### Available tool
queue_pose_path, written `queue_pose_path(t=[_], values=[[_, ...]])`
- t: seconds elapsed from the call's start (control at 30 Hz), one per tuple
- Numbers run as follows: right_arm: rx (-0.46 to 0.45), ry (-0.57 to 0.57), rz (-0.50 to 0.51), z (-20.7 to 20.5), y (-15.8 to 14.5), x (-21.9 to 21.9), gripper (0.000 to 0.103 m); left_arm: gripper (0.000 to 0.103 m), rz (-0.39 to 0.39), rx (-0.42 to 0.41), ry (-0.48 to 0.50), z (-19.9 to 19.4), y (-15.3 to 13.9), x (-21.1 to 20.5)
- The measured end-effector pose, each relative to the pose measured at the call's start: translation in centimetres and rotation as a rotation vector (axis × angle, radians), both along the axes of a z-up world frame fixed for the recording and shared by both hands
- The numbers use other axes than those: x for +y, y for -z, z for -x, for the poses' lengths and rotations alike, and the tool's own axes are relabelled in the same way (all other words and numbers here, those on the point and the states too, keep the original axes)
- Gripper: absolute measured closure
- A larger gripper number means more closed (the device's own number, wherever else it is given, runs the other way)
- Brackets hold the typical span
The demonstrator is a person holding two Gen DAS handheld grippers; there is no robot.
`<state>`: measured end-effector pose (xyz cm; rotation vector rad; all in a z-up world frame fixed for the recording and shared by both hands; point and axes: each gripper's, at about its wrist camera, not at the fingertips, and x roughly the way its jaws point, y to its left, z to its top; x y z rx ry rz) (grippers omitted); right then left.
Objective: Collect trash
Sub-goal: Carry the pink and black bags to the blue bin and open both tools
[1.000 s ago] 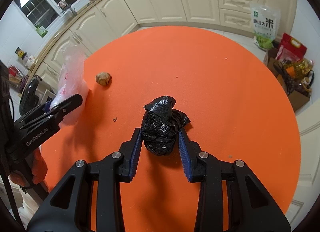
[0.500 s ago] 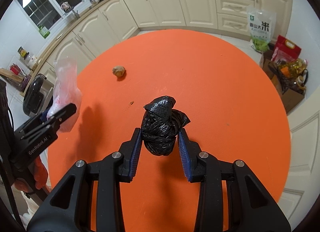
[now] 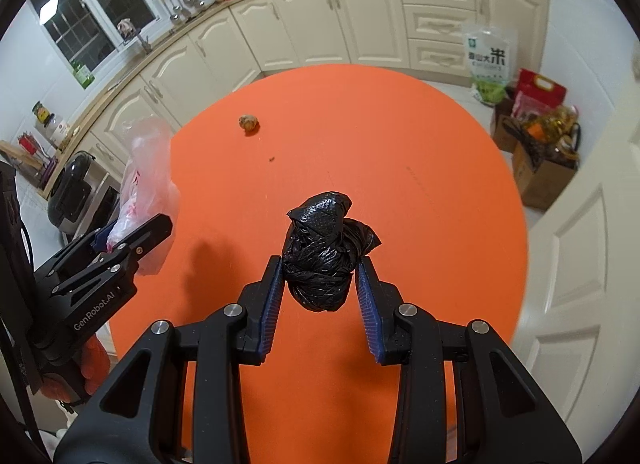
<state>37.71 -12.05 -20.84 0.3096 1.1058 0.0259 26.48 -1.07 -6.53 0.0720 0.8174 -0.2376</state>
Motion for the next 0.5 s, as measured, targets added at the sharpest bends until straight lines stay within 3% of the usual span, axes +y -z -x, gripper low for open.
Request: queue_pose_path(t=[0.5], values=[[-0.036, 0.191, 0.012, 10.2, -2.1, -5.1, 0.068, 0.061, -0.008, -0.005, 0.215, 8.3, -1.0, -2.7]])
